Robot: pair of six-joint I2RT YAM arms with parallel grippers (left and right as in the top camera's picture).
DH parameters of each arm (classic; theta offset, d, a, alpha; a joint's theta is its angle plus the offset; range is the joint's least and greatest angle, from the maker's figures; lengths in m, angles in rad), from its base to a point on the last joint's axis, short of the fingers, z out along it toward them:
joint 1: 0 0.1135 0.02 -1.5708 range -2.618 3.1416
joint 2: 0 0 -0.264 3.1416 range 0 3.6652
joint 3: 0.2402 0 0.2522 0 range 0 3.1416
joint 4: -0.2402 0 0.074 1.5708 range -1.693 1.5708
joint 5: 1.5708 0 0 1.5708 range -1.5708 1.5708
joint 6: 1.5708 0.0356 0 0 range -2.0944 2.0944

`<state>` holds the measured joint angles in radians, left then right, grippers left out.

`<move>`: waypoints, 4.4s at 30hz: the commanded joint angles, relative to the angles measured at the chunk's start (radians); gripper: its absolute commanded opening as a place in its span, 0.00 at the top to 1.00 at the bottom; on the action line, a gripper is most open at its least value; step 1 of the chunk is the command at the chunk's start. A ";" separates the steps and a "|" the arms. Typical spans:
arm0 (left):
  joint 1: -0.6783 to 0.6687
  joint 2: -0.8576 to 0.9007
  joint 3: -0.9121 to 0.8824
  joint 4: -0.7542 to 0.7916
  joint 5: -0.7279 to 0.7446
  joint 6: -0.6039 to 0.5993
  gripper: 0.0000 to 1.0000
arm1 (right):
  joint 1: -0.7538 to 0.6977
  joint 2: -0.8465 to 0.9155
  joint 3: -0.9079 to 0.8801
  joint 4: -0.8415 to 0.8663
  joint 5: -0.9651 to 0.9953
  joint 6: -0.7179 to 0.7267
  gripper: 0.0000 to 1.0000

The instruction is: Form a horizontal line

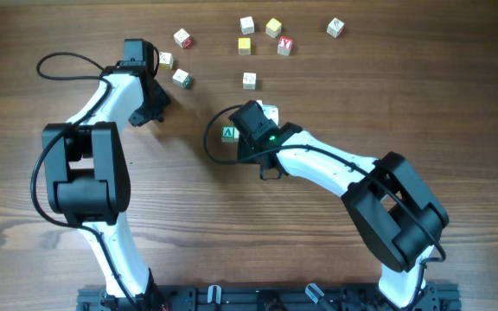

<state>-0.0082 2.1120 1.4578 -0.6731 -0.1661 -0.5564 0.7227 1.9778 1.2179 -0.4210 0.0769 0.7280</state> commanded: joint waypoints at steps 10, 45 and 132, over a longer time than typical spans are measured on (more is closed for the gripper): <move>0.000 0.013 -0.001 0.004 0.005 -0.010 0.90 | -0.010 -0.207 0.009 -0.106 0.104 -0.037 0.96; -0.001 0.013 -0.001 0.007 0.027 -0.010 0.91 | -0.260 0.039 0.126 0.212 -0.163 -0.150 0.95; -0.001 0.013 -0.001 0.011 0.027 -0.010 0.91 | -0.215 0.020 0.133 0.063 -0.210 -0.178 0.95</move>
<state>-0.0082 2.1120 1.4578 -0.6659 -0.1474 -0.5568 0.5014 2.0342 1.3251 -0.3557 -0.1120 0.5549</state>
